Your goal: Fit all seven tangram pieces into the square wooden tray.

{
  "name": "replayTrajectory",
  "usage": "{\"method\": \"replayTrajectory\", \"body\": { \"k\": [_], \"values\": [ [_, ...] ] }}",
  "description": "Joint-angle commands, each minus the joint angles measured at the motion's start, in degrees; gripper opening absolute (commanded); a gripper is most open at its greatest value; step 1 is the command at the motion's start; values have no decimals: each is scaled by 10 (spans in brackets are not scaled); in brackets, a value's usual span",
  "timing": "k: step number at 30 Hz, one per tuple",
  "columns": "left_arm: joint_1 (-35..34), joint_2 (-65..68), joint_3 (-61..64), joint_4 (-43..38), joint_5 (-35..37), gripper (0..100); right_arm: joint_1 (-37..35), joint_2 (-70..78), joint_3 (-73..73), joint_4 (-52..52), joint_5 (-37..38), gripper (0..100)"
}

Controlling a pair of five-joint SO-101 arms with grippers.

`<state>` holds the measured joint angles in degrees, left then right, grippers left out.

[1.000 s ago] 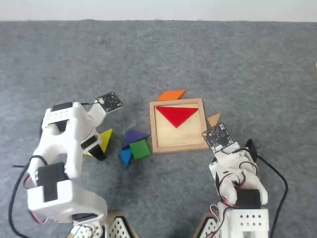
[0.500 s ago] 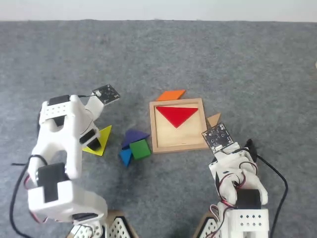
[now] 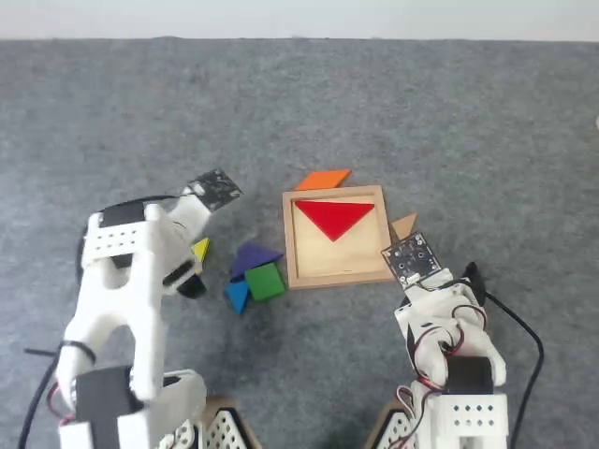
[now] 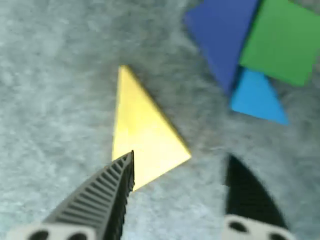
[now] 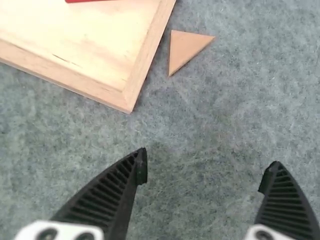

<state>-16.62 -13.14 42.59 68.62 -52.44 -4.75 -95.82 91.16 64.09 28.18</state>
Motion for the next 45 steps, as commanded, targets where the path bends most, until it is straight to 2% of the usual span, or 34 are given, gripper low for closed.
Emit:
{"method": "replayTrajectory", "body": {
  "k": [1, 5, 9, 13, 17, 26, 36, 45],
  "values": [
    [-29, 46, -58, -11, -36, 354, -1, -1, -7, -9, 7, 361],
    [-55, 152, -129, -10, -64, 344, -1, -1, -7, -11, 7, 361],
    [-49, 236, -160, -9, -83, 342, -2, -1, -7, -13, 7, 361],
    [-38, 286, -187, -34, -83, 341, -3, -1, -7, -13, 7, 361],
    [-37, 313, -223, -9, -82, 340, -4, -1, -7, -12, 7, 361],
    [4, 368, -268, 70, -41, 195, -3, -1, -7, -11, 7, 361],
    [33, 337, -245, 77, -2, 115, -4, -1, -7, -13, 8, 361],
    [88, 116, -34, 76, -4, 115, -1, -1, -7, -14, 9, 361]
  ]
}}
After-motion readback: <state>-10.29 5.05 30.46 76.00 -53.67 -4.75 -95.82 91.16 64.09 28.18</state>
